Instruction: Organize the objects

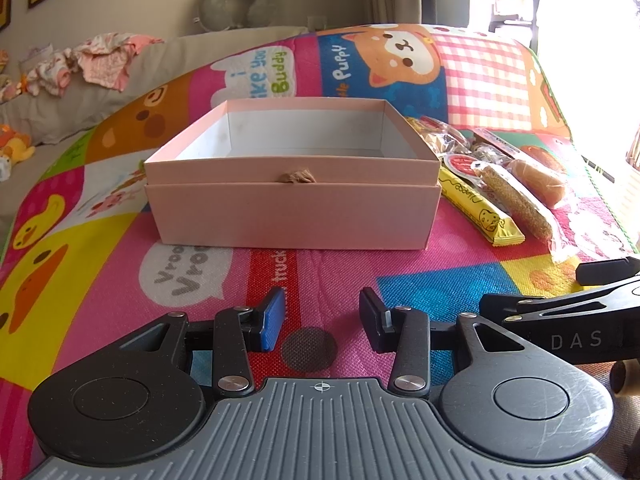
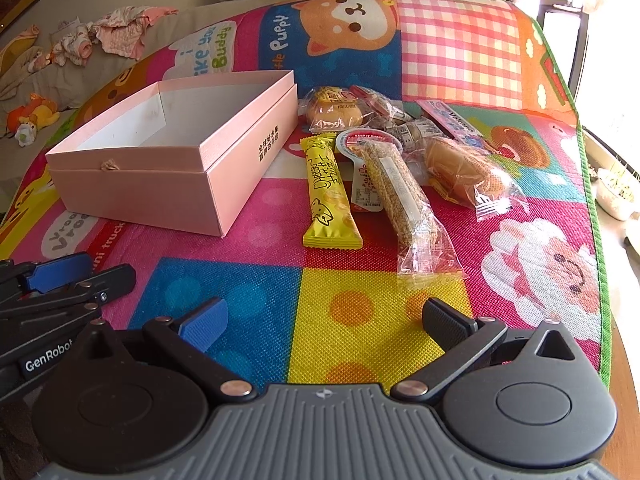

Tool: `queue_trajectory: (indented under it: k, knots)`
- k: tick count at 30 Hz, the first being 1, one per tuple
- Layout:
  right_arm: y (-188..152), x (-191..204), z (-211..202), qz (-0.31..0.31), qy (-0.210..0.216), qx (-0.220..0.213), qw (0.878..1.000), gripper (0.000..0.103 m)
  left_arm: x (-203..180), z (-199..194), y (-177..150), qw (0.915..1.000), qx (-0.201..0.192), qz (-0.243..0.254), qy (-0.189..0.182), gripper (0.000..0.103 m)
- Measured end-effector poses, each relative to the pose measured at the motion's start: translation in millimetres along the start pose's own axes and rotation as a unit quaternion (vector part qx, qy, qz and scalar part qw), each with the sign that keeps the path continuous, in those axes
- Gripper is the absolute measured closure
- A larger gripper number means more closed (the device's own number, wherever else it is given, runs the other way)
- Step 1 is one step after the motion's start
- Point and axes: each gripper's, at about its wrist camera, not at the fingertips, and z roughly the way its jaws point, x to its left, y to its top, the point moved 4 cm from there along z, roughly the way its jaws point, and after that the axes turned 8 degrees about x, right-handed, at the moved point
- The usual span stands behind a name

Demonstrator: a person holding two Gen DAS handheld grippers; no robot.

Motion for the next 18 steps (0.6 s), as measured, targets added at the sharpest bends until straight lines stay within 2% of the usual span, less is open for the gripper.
queue_trajectory:
  k: [5, 9, 12, 15, 18]
  knots:
    - [5, -2, 2, -0.001, 0.004, 0.032, 0.999, 0.000, 3, 0, 2, 0.9999, 0.006, 0.003, -0.011, 0.058]
    - [6, 0, 1, 0.007, -0.009, 0.045, 0.999, 0.000, 5, -1, 2, 0.9998, 0.010, 0.008, -0.014, 0.058]
    - [9, -2, 0, -0.003, 0.003, 0.058, 0.998, 0.000, 10, -4, 8, 0.9993, 0.019, 0.002, -0.032, 0.058]
    - [12, -5, -7, -0.004, 0.045, 0.077, 0.996, 0.000, 19, -20, 23, 0.9992, -0.001, 0.011, -0.039, 0.058]
    - [24, -12, -31, 0.018, 0.066, 0.047, 0.997, 0.000, 38, -38, 52, 0.9987, -0.033, 0.012, -0.036, 0.058]
